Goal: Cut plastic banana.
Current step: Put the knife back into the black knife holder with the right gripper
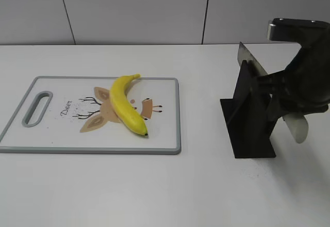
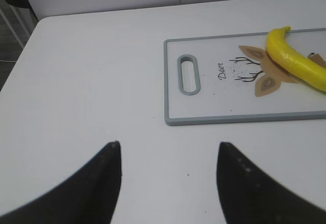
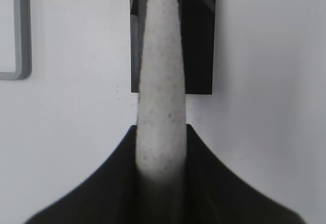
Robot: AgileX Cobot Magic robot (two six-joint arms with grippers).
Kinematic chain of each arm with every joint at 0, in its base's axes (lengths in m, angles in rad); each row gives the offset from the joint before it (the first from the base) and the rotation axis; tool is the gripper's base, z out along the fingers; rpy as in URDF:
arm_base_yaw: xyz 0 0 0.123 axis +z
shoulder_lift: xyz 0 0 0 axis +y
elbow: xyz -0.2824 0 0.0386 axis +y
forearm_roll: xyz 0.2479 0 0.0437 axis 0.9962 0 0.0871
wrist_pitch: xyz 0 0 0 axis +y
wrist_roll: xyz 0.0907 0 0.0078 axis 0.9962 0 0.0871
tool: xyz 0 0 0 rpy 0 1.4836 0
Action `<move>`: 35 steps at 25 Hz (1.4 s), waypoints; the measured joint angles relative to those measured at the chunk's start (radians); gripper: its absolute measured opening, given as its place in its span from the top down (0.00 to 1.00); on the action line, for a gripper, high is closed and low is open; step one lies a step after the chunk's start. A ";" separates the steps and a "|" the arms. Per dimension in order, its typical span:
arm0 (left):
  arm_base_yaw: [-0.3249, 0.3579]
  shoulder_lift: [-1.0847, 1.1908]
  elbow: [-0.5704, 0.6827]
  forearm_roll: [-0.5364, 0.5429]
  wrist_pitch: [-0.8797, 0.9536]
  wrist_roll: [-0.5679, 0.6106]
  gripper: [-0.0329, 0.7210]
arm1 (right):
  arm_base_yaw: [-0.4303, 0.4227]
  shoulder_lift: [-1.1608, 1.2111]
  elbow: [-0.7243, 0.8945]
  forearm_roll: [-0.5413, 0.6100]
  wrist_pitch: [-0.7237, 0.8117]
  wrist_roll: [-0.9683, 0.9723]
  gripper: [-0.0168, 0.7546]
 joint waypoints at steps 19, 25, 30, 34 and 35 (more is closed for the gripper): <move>0.000 0.000 0.000 0.000 0.000 0.000 0.21 | 0.000 -0.018 0.000 0.030 0.036 -0.134 0.14; 0.000 0.000 0.000 0.000 0.000 0.000 0.21 | 0.000 -0.229 0.098 0.057 0.098 -0.281 0.14; 0.000 0.000 0.000 0.000 0.000 0.000 0.21 | 0.000 -0.533 0.263 0.077 0.096 -0.372 0.16; 0.000 0.000 0.000 0.000 0.000 0.000 0.21 | 0.000 -0.790 0.380 0.077 0.091 -0.478 0.18; 0.000 0.000 0.000 0.000 0.000 0.000 0.21 | 0.000 -0.844 0.403 0.077 0.088 -0.489 0.19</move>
